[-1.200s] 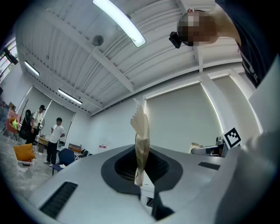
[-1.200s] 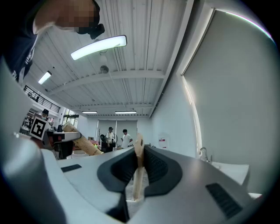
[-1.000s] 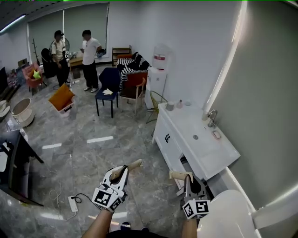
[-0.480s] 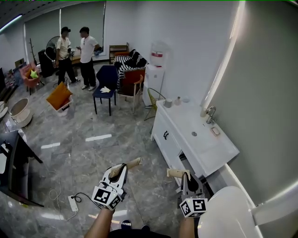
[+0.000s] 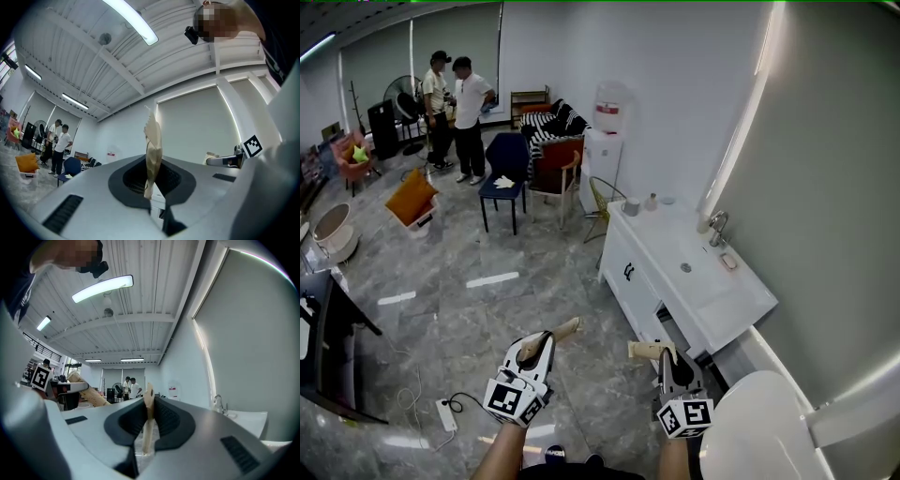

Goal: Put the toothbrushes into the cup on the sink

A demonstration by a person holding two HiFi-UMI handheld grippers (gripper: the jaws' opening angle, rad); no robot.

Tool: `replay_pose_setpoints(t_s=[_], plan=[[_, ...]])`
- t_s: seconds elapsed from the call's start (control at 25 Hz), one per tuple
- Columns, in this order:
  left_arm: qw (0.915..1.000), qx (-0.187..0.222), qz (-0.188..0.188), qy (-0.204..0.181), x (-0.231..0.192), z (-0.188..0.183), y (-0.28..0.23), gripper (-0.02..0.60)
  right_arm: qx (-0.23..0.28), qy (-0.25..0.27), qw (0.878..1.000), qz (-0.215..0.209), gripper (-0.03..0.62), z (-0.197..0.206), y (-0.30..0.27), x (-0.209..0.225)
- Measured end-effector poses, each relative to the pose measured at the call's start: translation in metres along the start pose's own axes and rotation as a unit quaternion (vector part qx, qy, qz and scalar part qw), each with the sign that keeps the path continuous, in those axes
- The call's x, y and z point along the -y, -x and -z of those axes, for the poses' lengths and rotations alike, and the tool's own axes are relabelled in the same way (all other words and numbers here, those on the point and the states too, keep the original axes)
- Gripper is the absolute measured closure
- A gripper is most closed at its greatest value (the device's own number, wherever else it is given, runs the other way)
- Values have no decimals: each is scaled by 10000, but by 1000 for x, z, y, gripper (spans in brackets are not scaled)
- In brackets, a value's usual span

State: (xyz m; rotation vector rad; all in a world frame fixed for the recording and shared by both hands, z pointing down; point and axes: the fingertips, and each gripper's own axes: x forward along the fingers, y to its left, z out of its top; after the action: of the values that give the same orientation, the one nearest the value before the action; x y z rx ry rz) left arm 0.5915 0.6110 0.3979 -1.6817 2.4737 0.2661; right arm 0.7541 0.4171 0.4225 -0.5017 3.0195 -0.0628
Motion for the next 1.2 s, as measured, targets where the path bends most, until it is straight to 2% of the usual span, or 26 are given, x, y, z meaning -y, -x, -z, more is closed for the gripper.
replay_pose_setpoints(t_s=[0.84, 1.2], plan=[[9996, 29, 264, -43, -37, -2, 17, 552, -45, 49, 9995, 311, 540, 10, 1, -34], [9997, -8, 260, 35, -49, 4, 19, 552, -57, 145, 9995, 289, 540, 10, -4, -44]])
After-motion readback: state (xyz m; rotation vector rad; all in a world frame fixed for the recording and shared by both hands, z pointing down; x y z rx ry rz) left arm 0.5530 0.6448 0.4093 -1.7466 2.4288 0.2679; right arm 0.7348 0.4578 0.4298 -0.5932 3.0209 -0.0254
